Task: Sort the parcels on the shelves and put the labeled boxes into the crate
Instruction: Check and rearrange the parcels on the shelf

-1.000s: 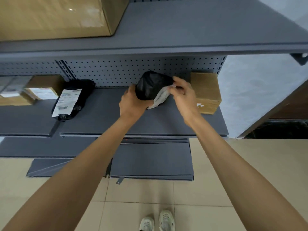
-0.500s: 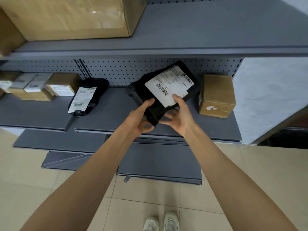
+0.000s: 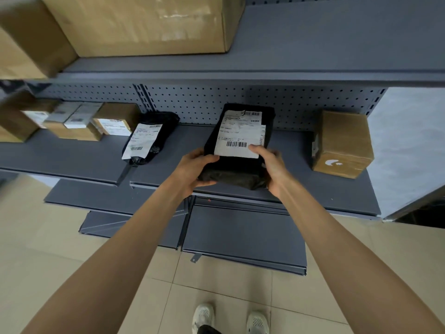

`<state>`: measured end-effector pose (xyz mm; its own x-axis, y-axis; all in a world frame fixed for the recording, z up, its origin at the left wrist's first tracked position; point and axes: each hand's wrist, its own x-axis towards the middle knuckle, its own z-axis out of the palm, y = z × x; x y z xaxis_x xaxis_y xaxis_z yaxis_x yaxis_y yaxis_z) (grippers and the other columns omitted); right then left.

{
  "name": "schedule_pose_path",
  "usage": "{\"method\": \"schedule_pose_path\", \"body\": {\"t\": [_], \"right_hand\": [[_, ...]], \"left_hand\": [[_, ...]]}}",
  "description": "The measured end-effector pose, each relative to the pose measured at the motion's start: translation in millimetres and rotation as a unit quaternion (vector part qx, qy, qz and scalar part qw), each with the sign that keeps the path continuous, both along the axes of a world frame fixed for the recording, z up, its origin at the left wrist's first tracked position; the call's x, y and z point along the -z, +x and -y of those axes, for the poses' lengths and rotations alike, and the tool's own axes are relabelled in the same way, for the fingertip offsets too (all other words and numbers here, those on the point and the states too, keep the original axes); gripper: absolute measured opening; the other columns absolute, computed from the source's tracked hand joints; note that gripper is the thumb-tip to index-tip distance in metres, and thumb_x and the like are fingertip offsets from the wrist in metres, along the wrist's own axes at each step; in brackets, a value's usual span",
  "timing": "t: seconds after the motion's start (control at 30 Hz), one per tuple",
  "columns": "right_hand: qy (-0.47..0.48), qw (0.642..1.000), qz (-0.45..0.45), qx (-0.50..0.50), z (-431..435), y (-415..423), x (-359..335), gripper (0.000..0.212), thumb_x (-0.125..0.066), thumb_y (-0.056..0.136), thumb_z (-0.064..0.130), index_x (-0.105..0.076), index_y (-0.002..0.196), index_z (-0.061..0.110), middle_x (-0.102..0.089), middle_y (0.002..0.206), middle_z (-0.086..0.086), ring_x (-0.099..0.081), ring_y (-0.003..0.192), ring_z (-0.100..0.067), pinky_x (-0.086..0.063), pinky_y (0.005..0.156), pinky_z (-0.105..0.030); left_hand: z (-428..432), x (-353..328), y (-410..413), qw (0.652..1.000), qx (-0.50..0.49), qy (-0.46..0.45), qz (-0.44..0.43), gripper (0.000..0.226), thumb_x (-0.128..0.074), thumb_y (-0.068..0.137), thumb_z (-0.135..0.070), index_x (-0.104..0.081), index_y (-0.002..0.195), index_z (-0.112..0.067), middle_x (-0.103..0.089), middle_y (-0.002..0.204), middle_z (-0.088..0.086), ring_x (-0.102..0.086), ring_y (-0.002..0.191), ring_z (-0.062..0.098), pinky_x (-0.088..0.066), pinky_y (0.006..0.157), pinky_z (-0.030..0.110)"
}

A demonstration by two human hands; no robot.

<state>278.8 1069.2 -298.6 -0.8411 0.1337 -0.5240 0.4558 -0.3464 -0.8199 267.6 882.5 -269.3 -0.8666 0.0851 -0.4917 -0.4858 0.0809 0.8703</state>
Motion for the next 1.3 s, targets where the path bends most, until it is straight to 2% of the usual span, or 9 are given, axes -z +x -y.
{"method": "schedule_pose_path", "body": {"t": [0.2,0.27,0.37,0.5,0.67,0.77,0.97,1.17,1.3], "right_hand": [[0.024,0.998,-0.020,-0.062,51.3,-20.5,11.7,0.047,-0.071,0.080,0.029,-0.056,0.123,0.018,-0.068,0.114,-0.004,-0.065,0.104,-0.022,-0.054,0.078,-0.034],[0.048,0.996,-0.023,-0.075,72.1,-29.9,14.6,0.044,-0.069,0.080,0.027,-0.057,0.122,0.024,-0.068,0.115,0.000,-0.063,0.105,-0.019,-0.053,0.082,-0.035],[0.071,0.995,-0.047,-0.049,104.6,-47.4,18.1,0.042,-0.067,0.083,0.016,-0.058,0.123,0.024,-0.067,0.115,0.003,-0.061,0.105,-0.015,-0.048,0.078,-0.027],[0.096,0.993,-0.062,-0.009,146.3,-75.9,25.0,0.034,-0.067,0.085,0.014,-0.061,0.118,0.018,-0.067,0.113,0.000,-0.062,0.107,-0.017,-0.048,0.090,-0.028],[0.107,0.993,-0.050,0.004,181.5,-108.2,33.7,0.036,-0.060,0.092,0.014,-0.057,0.128,0.014,-0.064,0.118,0.001,-0.059,0.106,-0.014,-0.044,0.077,-0.019],[0.113,0.993,-0.032,0.005,192.1,-115.4,41.6,0.042,-0.057,0.094,0.012,-0.053,0.136,0.015,-0.061,0.128,0.000,-0.056,0.116,-0.016,-0.042,0.093,-0.023],[0.131,0.991,-0.017,-0.029,191.6,-117.7,48.5,0.050,-0.053,0.096,0.010,-0.043,0.144,0.018,-0.053,0.140,-0.002,-0.052,0.124,-0.017,-0.038,0.105,-0.025],[0.181,0.983,-0.023,-0.028,155.0,-107.5,28.2,0.061,-0.055,0.096,0.020,-0.028,0.150,0.015,-0.037,0.151,-0.001,-0.035,0.139,-0.020,-0.029,0.109,-0.028],[0.232,0.971,-0.028,0.059,89.7,-87.5,11.4,0.053,-0.055,0.096,0.015,-0.039,0.146,0.011,-0.041,0.150,-0.004,-0.040,0.136,-0.021,-0.032,0.107,-0.027]], "left_hand": [[53.1,12.6,-19.0,0.999,-0.038,0.006,0.006,0.008,-0.063,0.091,-0.012,-0.059,0.095,-0.018,-0.061,0.113,0.008,-0.062,0.099,0.026,-0.056,0.085,0.050],[70.6,14.8,-31.3,0.999,-0.038,-0.006,0.002,0.010,-0.062,0.091,-0.012,-0.059,0.091,-0.021,-0.061,0.109,0.005,-0.062,0.098,0.025,-0.054,0.089,0.052],[96.6,18.7,-56.6,0.999,-0.036,-0.024,-0.002,0.012,-0.062,0.091,-0.014,-0.059,0.102,-0.018,-0.061,0.120,0.006,-0.061,0.105,0.026,-0.055,0.085,0.051],[131.3,26.8,-93.3,0.999,-0.026,-0.036,0.007,0.022,-0.061,0.092,-0.016,-0.057,0.113,-0.020,-0.059,0.125,0.006,-0.058,0.112,0.028,-0.057,0.081,0.049],[159.8,40.4,-132.8,0.995,0.013,-0.095,0.002,0.019,-0.058,0.094,-0.014,-0.056,0.111,-0.023,-0.062,0.117,0.006,-0.061,0.103,0.024,-0.053,0.089,0.046],[169.7,53.1,-144.6,0.993,0.041,-0.113,0.000,0.030,-0.059,0.092,-0.007,-0.058,0.120,-0.018,-0.065,0.120,0.011,-0.063,0.103,0.027,-0.051,0.096,0.047],[165.9,57.5,-159.3,0.975,0.073,-0.210,-0.018,0.040,-0.065,0.088,-0.007,-0.057,0.127,-0.006,-0.063,0.124,0.014,-0.061,0.111,0.032,-0.048,0.096,0.039],[132.2,24.2,-164.4,0.908,0.044,-0.397,-0.126,0.068,-0.068,0.082,-0.017,-0.034,0.141,-0.010,-0.040,0.140,0.017,-0.043,0.126,0.038,-0.042,0.100,0.045],[71.8,13.3,-158.4,0.911,0.122,-0.351,-0.179,0.070,-0.070,0.076,-0.028,-0.043,0.138,-0.012,-0.046,0.139,0.012,-0.049,0.124,0.034,-0.044,0.100,0.038]]}}
